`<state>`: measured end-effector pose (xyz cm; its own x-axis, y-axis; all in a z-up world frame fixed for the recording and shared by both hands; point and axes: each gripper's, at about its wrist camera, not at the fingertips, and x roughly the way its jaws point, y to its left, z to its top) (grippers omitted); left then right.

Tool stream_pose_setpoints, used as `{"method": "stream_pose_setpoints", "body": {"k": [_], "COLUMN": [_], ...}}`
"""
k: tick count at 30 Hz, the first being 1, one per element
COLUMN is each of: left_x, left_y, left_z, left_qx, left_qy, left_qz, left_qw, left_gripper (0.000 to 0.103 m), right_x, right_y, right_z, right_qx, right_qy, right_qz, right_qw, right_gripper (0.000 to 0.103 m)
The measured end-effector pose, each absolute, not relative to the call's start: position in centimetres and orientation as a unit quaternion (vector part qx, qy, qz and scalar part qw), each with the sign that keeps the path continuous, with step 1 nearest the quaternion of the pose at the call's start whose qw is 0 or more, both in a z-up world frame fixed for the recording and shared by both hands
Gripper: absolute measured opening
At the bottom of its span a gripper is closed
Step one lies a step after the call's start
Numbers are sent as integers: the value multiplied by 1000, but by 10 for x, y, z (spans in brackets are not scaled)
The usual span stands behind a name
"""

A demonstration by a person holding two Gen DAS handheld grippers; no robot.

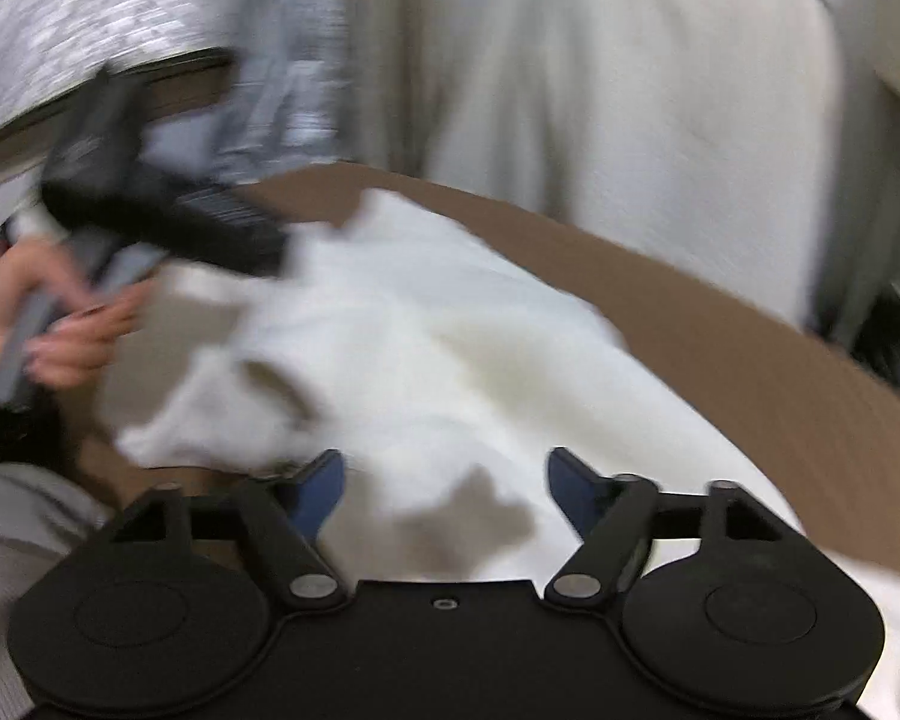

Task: Fold clothes
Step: 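Lay the garment flat on the table and open both grippers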

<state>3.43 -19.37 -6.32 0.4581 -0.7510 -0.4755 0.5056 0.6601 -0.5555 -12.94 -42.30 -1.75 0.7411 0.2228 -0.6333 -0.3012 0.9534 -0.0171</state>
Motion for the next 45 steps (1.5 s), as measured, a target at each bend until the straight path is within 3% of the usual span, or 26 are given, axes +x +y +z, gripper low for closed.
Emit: {"method": "stream_pose_setpoints", "body": {"k": [7, 9, 10, 11, 14, 17, 19, 21, 23, 27, 30, 33, 38, 45], "left_x": [22, 15, 11, 9, 6, -5, -14, -22, -30, -24, -14, -5, 12, 33], "left_y": [-189, -187, -186, -185, -174, -167, -167, -166, -166, -149, -149, -149, -149, -150], "left_z": [-40, -31, -26, -22, -7, 11, 13, 16, 16, -9, -21, -34, -55, -87], "left_qx": [-196, -181, -173, -168, -192, -197, -166, -134, -101, -59, -57, -55, -51, -63], "left_qy": [337, 320, 312, 305, 301, 303, 322, 342, 361, 383, 399, 414, 440, 493], "left_qz": [-404, -399, -396, -395, -428, -473, -463, -452, -435, -329, -321, -312, -298, -275], "left_qw": [828, 840, 846, 850, 830, 804, 809, 813, 819, 861, 857, 853, 846, 823], "left_gripper": [7, 6, 6, 6, 7, 7, 8, 10, 22, 22, 25, 36, 41, 42], "right_x": [-88, -81, -78, -80, -99, -136, -156, -158, -155, -135, -134, -140, -142, -121], "right_y": [-364, -370, -373, -383, -415, -427, -425, -426, -424, -422, -428, -441, -482, -520], "right_z": [-49, -47, -45, -35, 7, 56, 79, 80, 55, -20, -33, -19, 20, 18], "right_qx": [-111, -116, -118, -96, -44, -54, -74, -83, -69, -19, 7, 46, 162, 172], "right_qy": [372, 363, 358, 351, 311, 259, 267, 332, 409, 557, 565, 545, 476, 507], "right_qz": [137, 95, 75, 68, 55, 48, 71, 131, 183, 161, 175, 187, 195, 104], "right_qw": [911, 919, 923, 929, 948, 963, 958, 930, 891, 814, 806, 816, 842, 838], "right_gripper": [87, 58, 24, 17, 13, 12, 14, 17, 19, 22, 25, 32, 54, 54]}}
